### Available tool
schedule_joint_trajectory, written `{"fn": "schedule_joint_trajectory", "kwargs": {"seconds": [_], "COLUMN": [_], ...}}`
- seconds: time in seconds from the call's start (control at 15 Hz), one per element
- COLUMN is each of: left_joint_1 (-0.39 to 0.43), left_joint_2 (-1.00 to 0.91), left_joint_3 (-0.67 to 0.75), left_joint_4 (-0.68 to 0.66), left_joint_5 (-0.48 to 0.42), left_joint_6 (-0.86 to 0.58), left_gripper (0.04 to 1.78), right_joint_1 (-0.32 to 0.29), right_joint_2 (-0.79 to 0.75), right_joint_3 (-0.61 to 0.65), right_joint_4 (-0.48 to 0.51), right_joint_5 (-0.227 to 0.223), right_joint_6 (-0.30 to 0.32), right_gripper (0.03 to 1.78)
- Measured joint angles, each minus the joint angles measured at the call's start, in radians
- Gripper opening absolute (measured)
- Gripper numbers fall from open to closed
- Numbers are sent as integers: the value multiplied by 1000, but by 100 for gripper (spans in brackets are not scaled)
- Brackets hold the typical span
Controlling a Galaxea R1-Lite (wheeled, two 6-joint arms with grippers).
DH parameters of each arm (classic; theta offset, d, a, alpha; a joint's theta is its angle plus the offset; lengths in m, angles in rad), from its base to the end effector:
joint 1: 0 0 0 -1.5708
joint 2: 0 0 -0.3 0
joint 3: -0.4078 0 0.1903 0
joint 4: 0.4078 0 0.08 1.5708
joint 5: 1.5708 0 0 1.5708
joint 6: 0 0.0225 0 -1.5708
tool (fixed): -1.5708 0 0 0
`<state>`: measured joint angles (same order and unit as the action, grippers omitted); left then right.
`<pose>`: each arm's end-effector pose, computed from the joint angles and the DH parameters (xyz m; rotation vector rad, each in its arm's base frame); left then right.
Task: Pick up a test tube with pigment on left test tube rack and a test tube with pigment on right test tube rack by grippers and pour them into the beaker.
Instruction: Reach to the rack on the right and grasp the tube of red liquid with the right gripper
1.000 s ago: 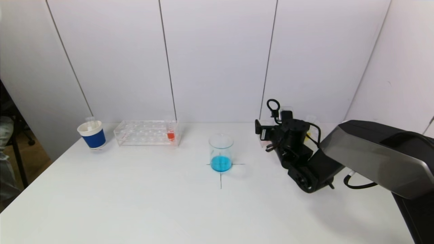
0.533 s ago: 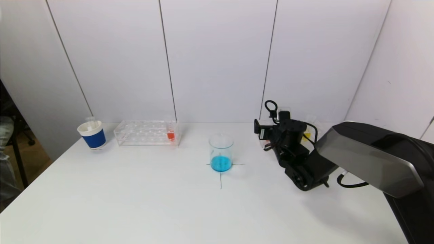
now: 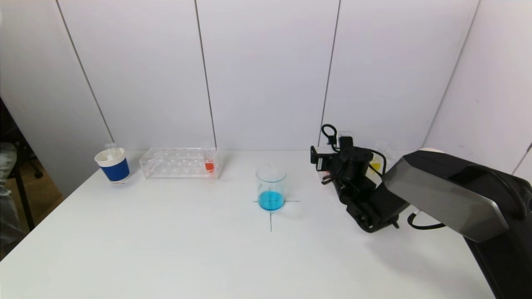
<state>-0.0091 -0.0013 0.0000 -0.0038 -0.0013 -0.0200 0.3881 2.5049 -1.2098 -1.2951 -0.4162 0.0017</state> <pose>-0.0229 0.0002 0.0758 -0.0200 -0.0050 -0.0105 0.4311 0.1664 0.0308 0.0017 0.0000 -0.0281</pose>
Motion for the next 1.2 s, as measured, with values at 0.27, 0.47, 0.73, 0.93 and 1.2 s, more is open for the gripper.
{"fn": "schedule_joint_trajectory", "kwargs": {"seconds": [0.27, 0.47, 0.73, 0.93, 1.2], "left_joint_1": [0, 0, 0, 0, 0], "left_joint_2": [0, 0, 0, 0, 0], "left_joint_3": [0, 0, 0, 0, 0], "left_joint_4": [0, 0, 0, 0, 0], "left_joint_5": [0, 0, 0, 0, 0], "left_joint_6": [0, 0, 0, 0, 0], "left_gripper": [176, 176, 176, 176, 176], "right_joint_1": [0, 0, -1, -2, -2], "right_joint_2": [8, 10, 12, 12, 13], "right_joint_3": [-5, -7, -11, -11, -11], "right_joint_4": [-1, -1, -2, -2, -3], "right_joint_5": [0, 0, 0, 0, -1], "right_joint_6": [-3, -7, -7, -7, -7], "right_gripper": [177, 177, 176, 154, 91]}}
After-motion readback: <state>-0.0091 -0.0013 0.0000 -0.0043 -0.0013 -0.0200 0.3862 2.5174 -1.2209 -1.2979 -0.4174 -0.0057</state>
